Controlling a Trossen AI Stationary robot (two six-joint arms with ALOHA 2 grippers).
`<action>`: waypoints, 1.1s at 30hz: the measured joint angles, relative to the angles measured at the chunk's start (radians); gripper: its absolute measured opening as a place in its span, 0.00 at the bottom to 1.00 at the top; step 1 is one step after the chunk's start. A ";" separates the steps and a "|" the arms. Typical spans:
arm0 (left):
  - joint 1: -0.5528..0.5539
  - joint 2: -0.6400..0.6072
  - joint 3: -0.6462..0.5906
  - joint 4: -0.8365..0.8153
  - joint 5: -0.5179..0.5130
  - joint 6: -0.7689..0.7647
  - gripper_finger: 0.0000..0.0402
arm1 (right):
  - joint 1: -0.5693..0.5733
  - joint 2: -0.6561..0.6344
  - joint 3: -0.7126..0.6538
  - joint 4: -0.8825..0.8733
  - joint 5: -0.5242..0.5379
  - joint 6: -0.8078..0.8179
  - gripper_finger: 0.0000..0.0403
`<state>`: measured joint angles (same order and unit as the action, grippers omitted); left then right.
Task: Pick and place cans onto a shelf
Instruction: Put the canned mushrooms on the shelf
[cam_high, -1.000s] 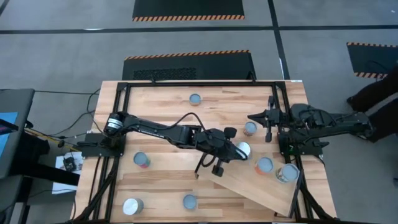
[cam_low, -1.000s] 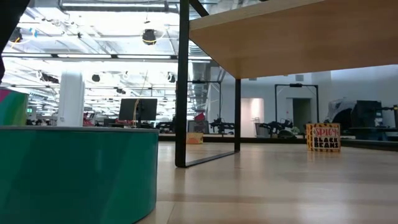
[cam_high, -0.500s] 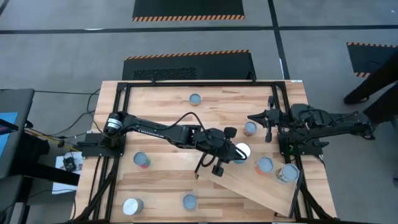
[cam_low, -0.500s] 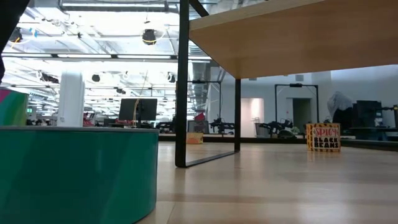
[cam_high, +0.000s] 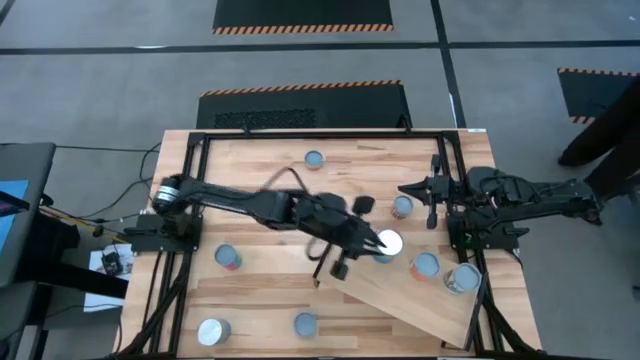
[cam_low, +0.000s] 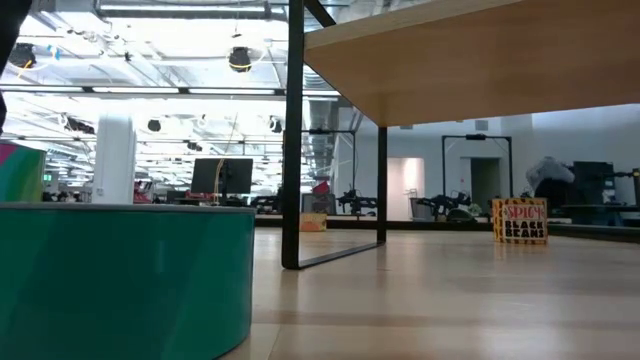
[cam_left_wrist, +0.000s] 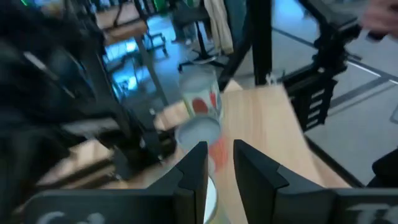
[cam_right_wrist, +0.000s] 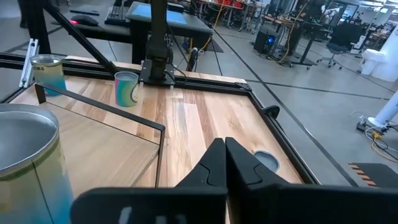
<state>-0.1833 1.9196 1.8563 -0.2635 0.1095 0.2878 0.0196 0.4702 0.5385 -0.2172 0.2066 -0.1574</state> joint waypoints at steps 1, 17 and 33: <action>0.000 -0.025 0.001 -0.017 0.000 0.007 0.17 | 0.000 0.000 0.000 -0.002 0.000 -0.001 0.02; 0.058 -0.369 -0.474 0.163 -0.043 -0.022 0.01 | 0.013 -0.328 -0.221 0.068 0.026 -0.023 0.01; 0.484 -0.615 -0.863 0.159 -0.142 -0.161 0.00 | 0.011 -0.468 -0.405 0.220 0.031 -0.008 0.02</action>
<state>0.3011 1.3042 0.9932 -0.1047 -0.0324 0.1268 0.0311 0.0025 0.1330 0.0024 0.2379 -0.1658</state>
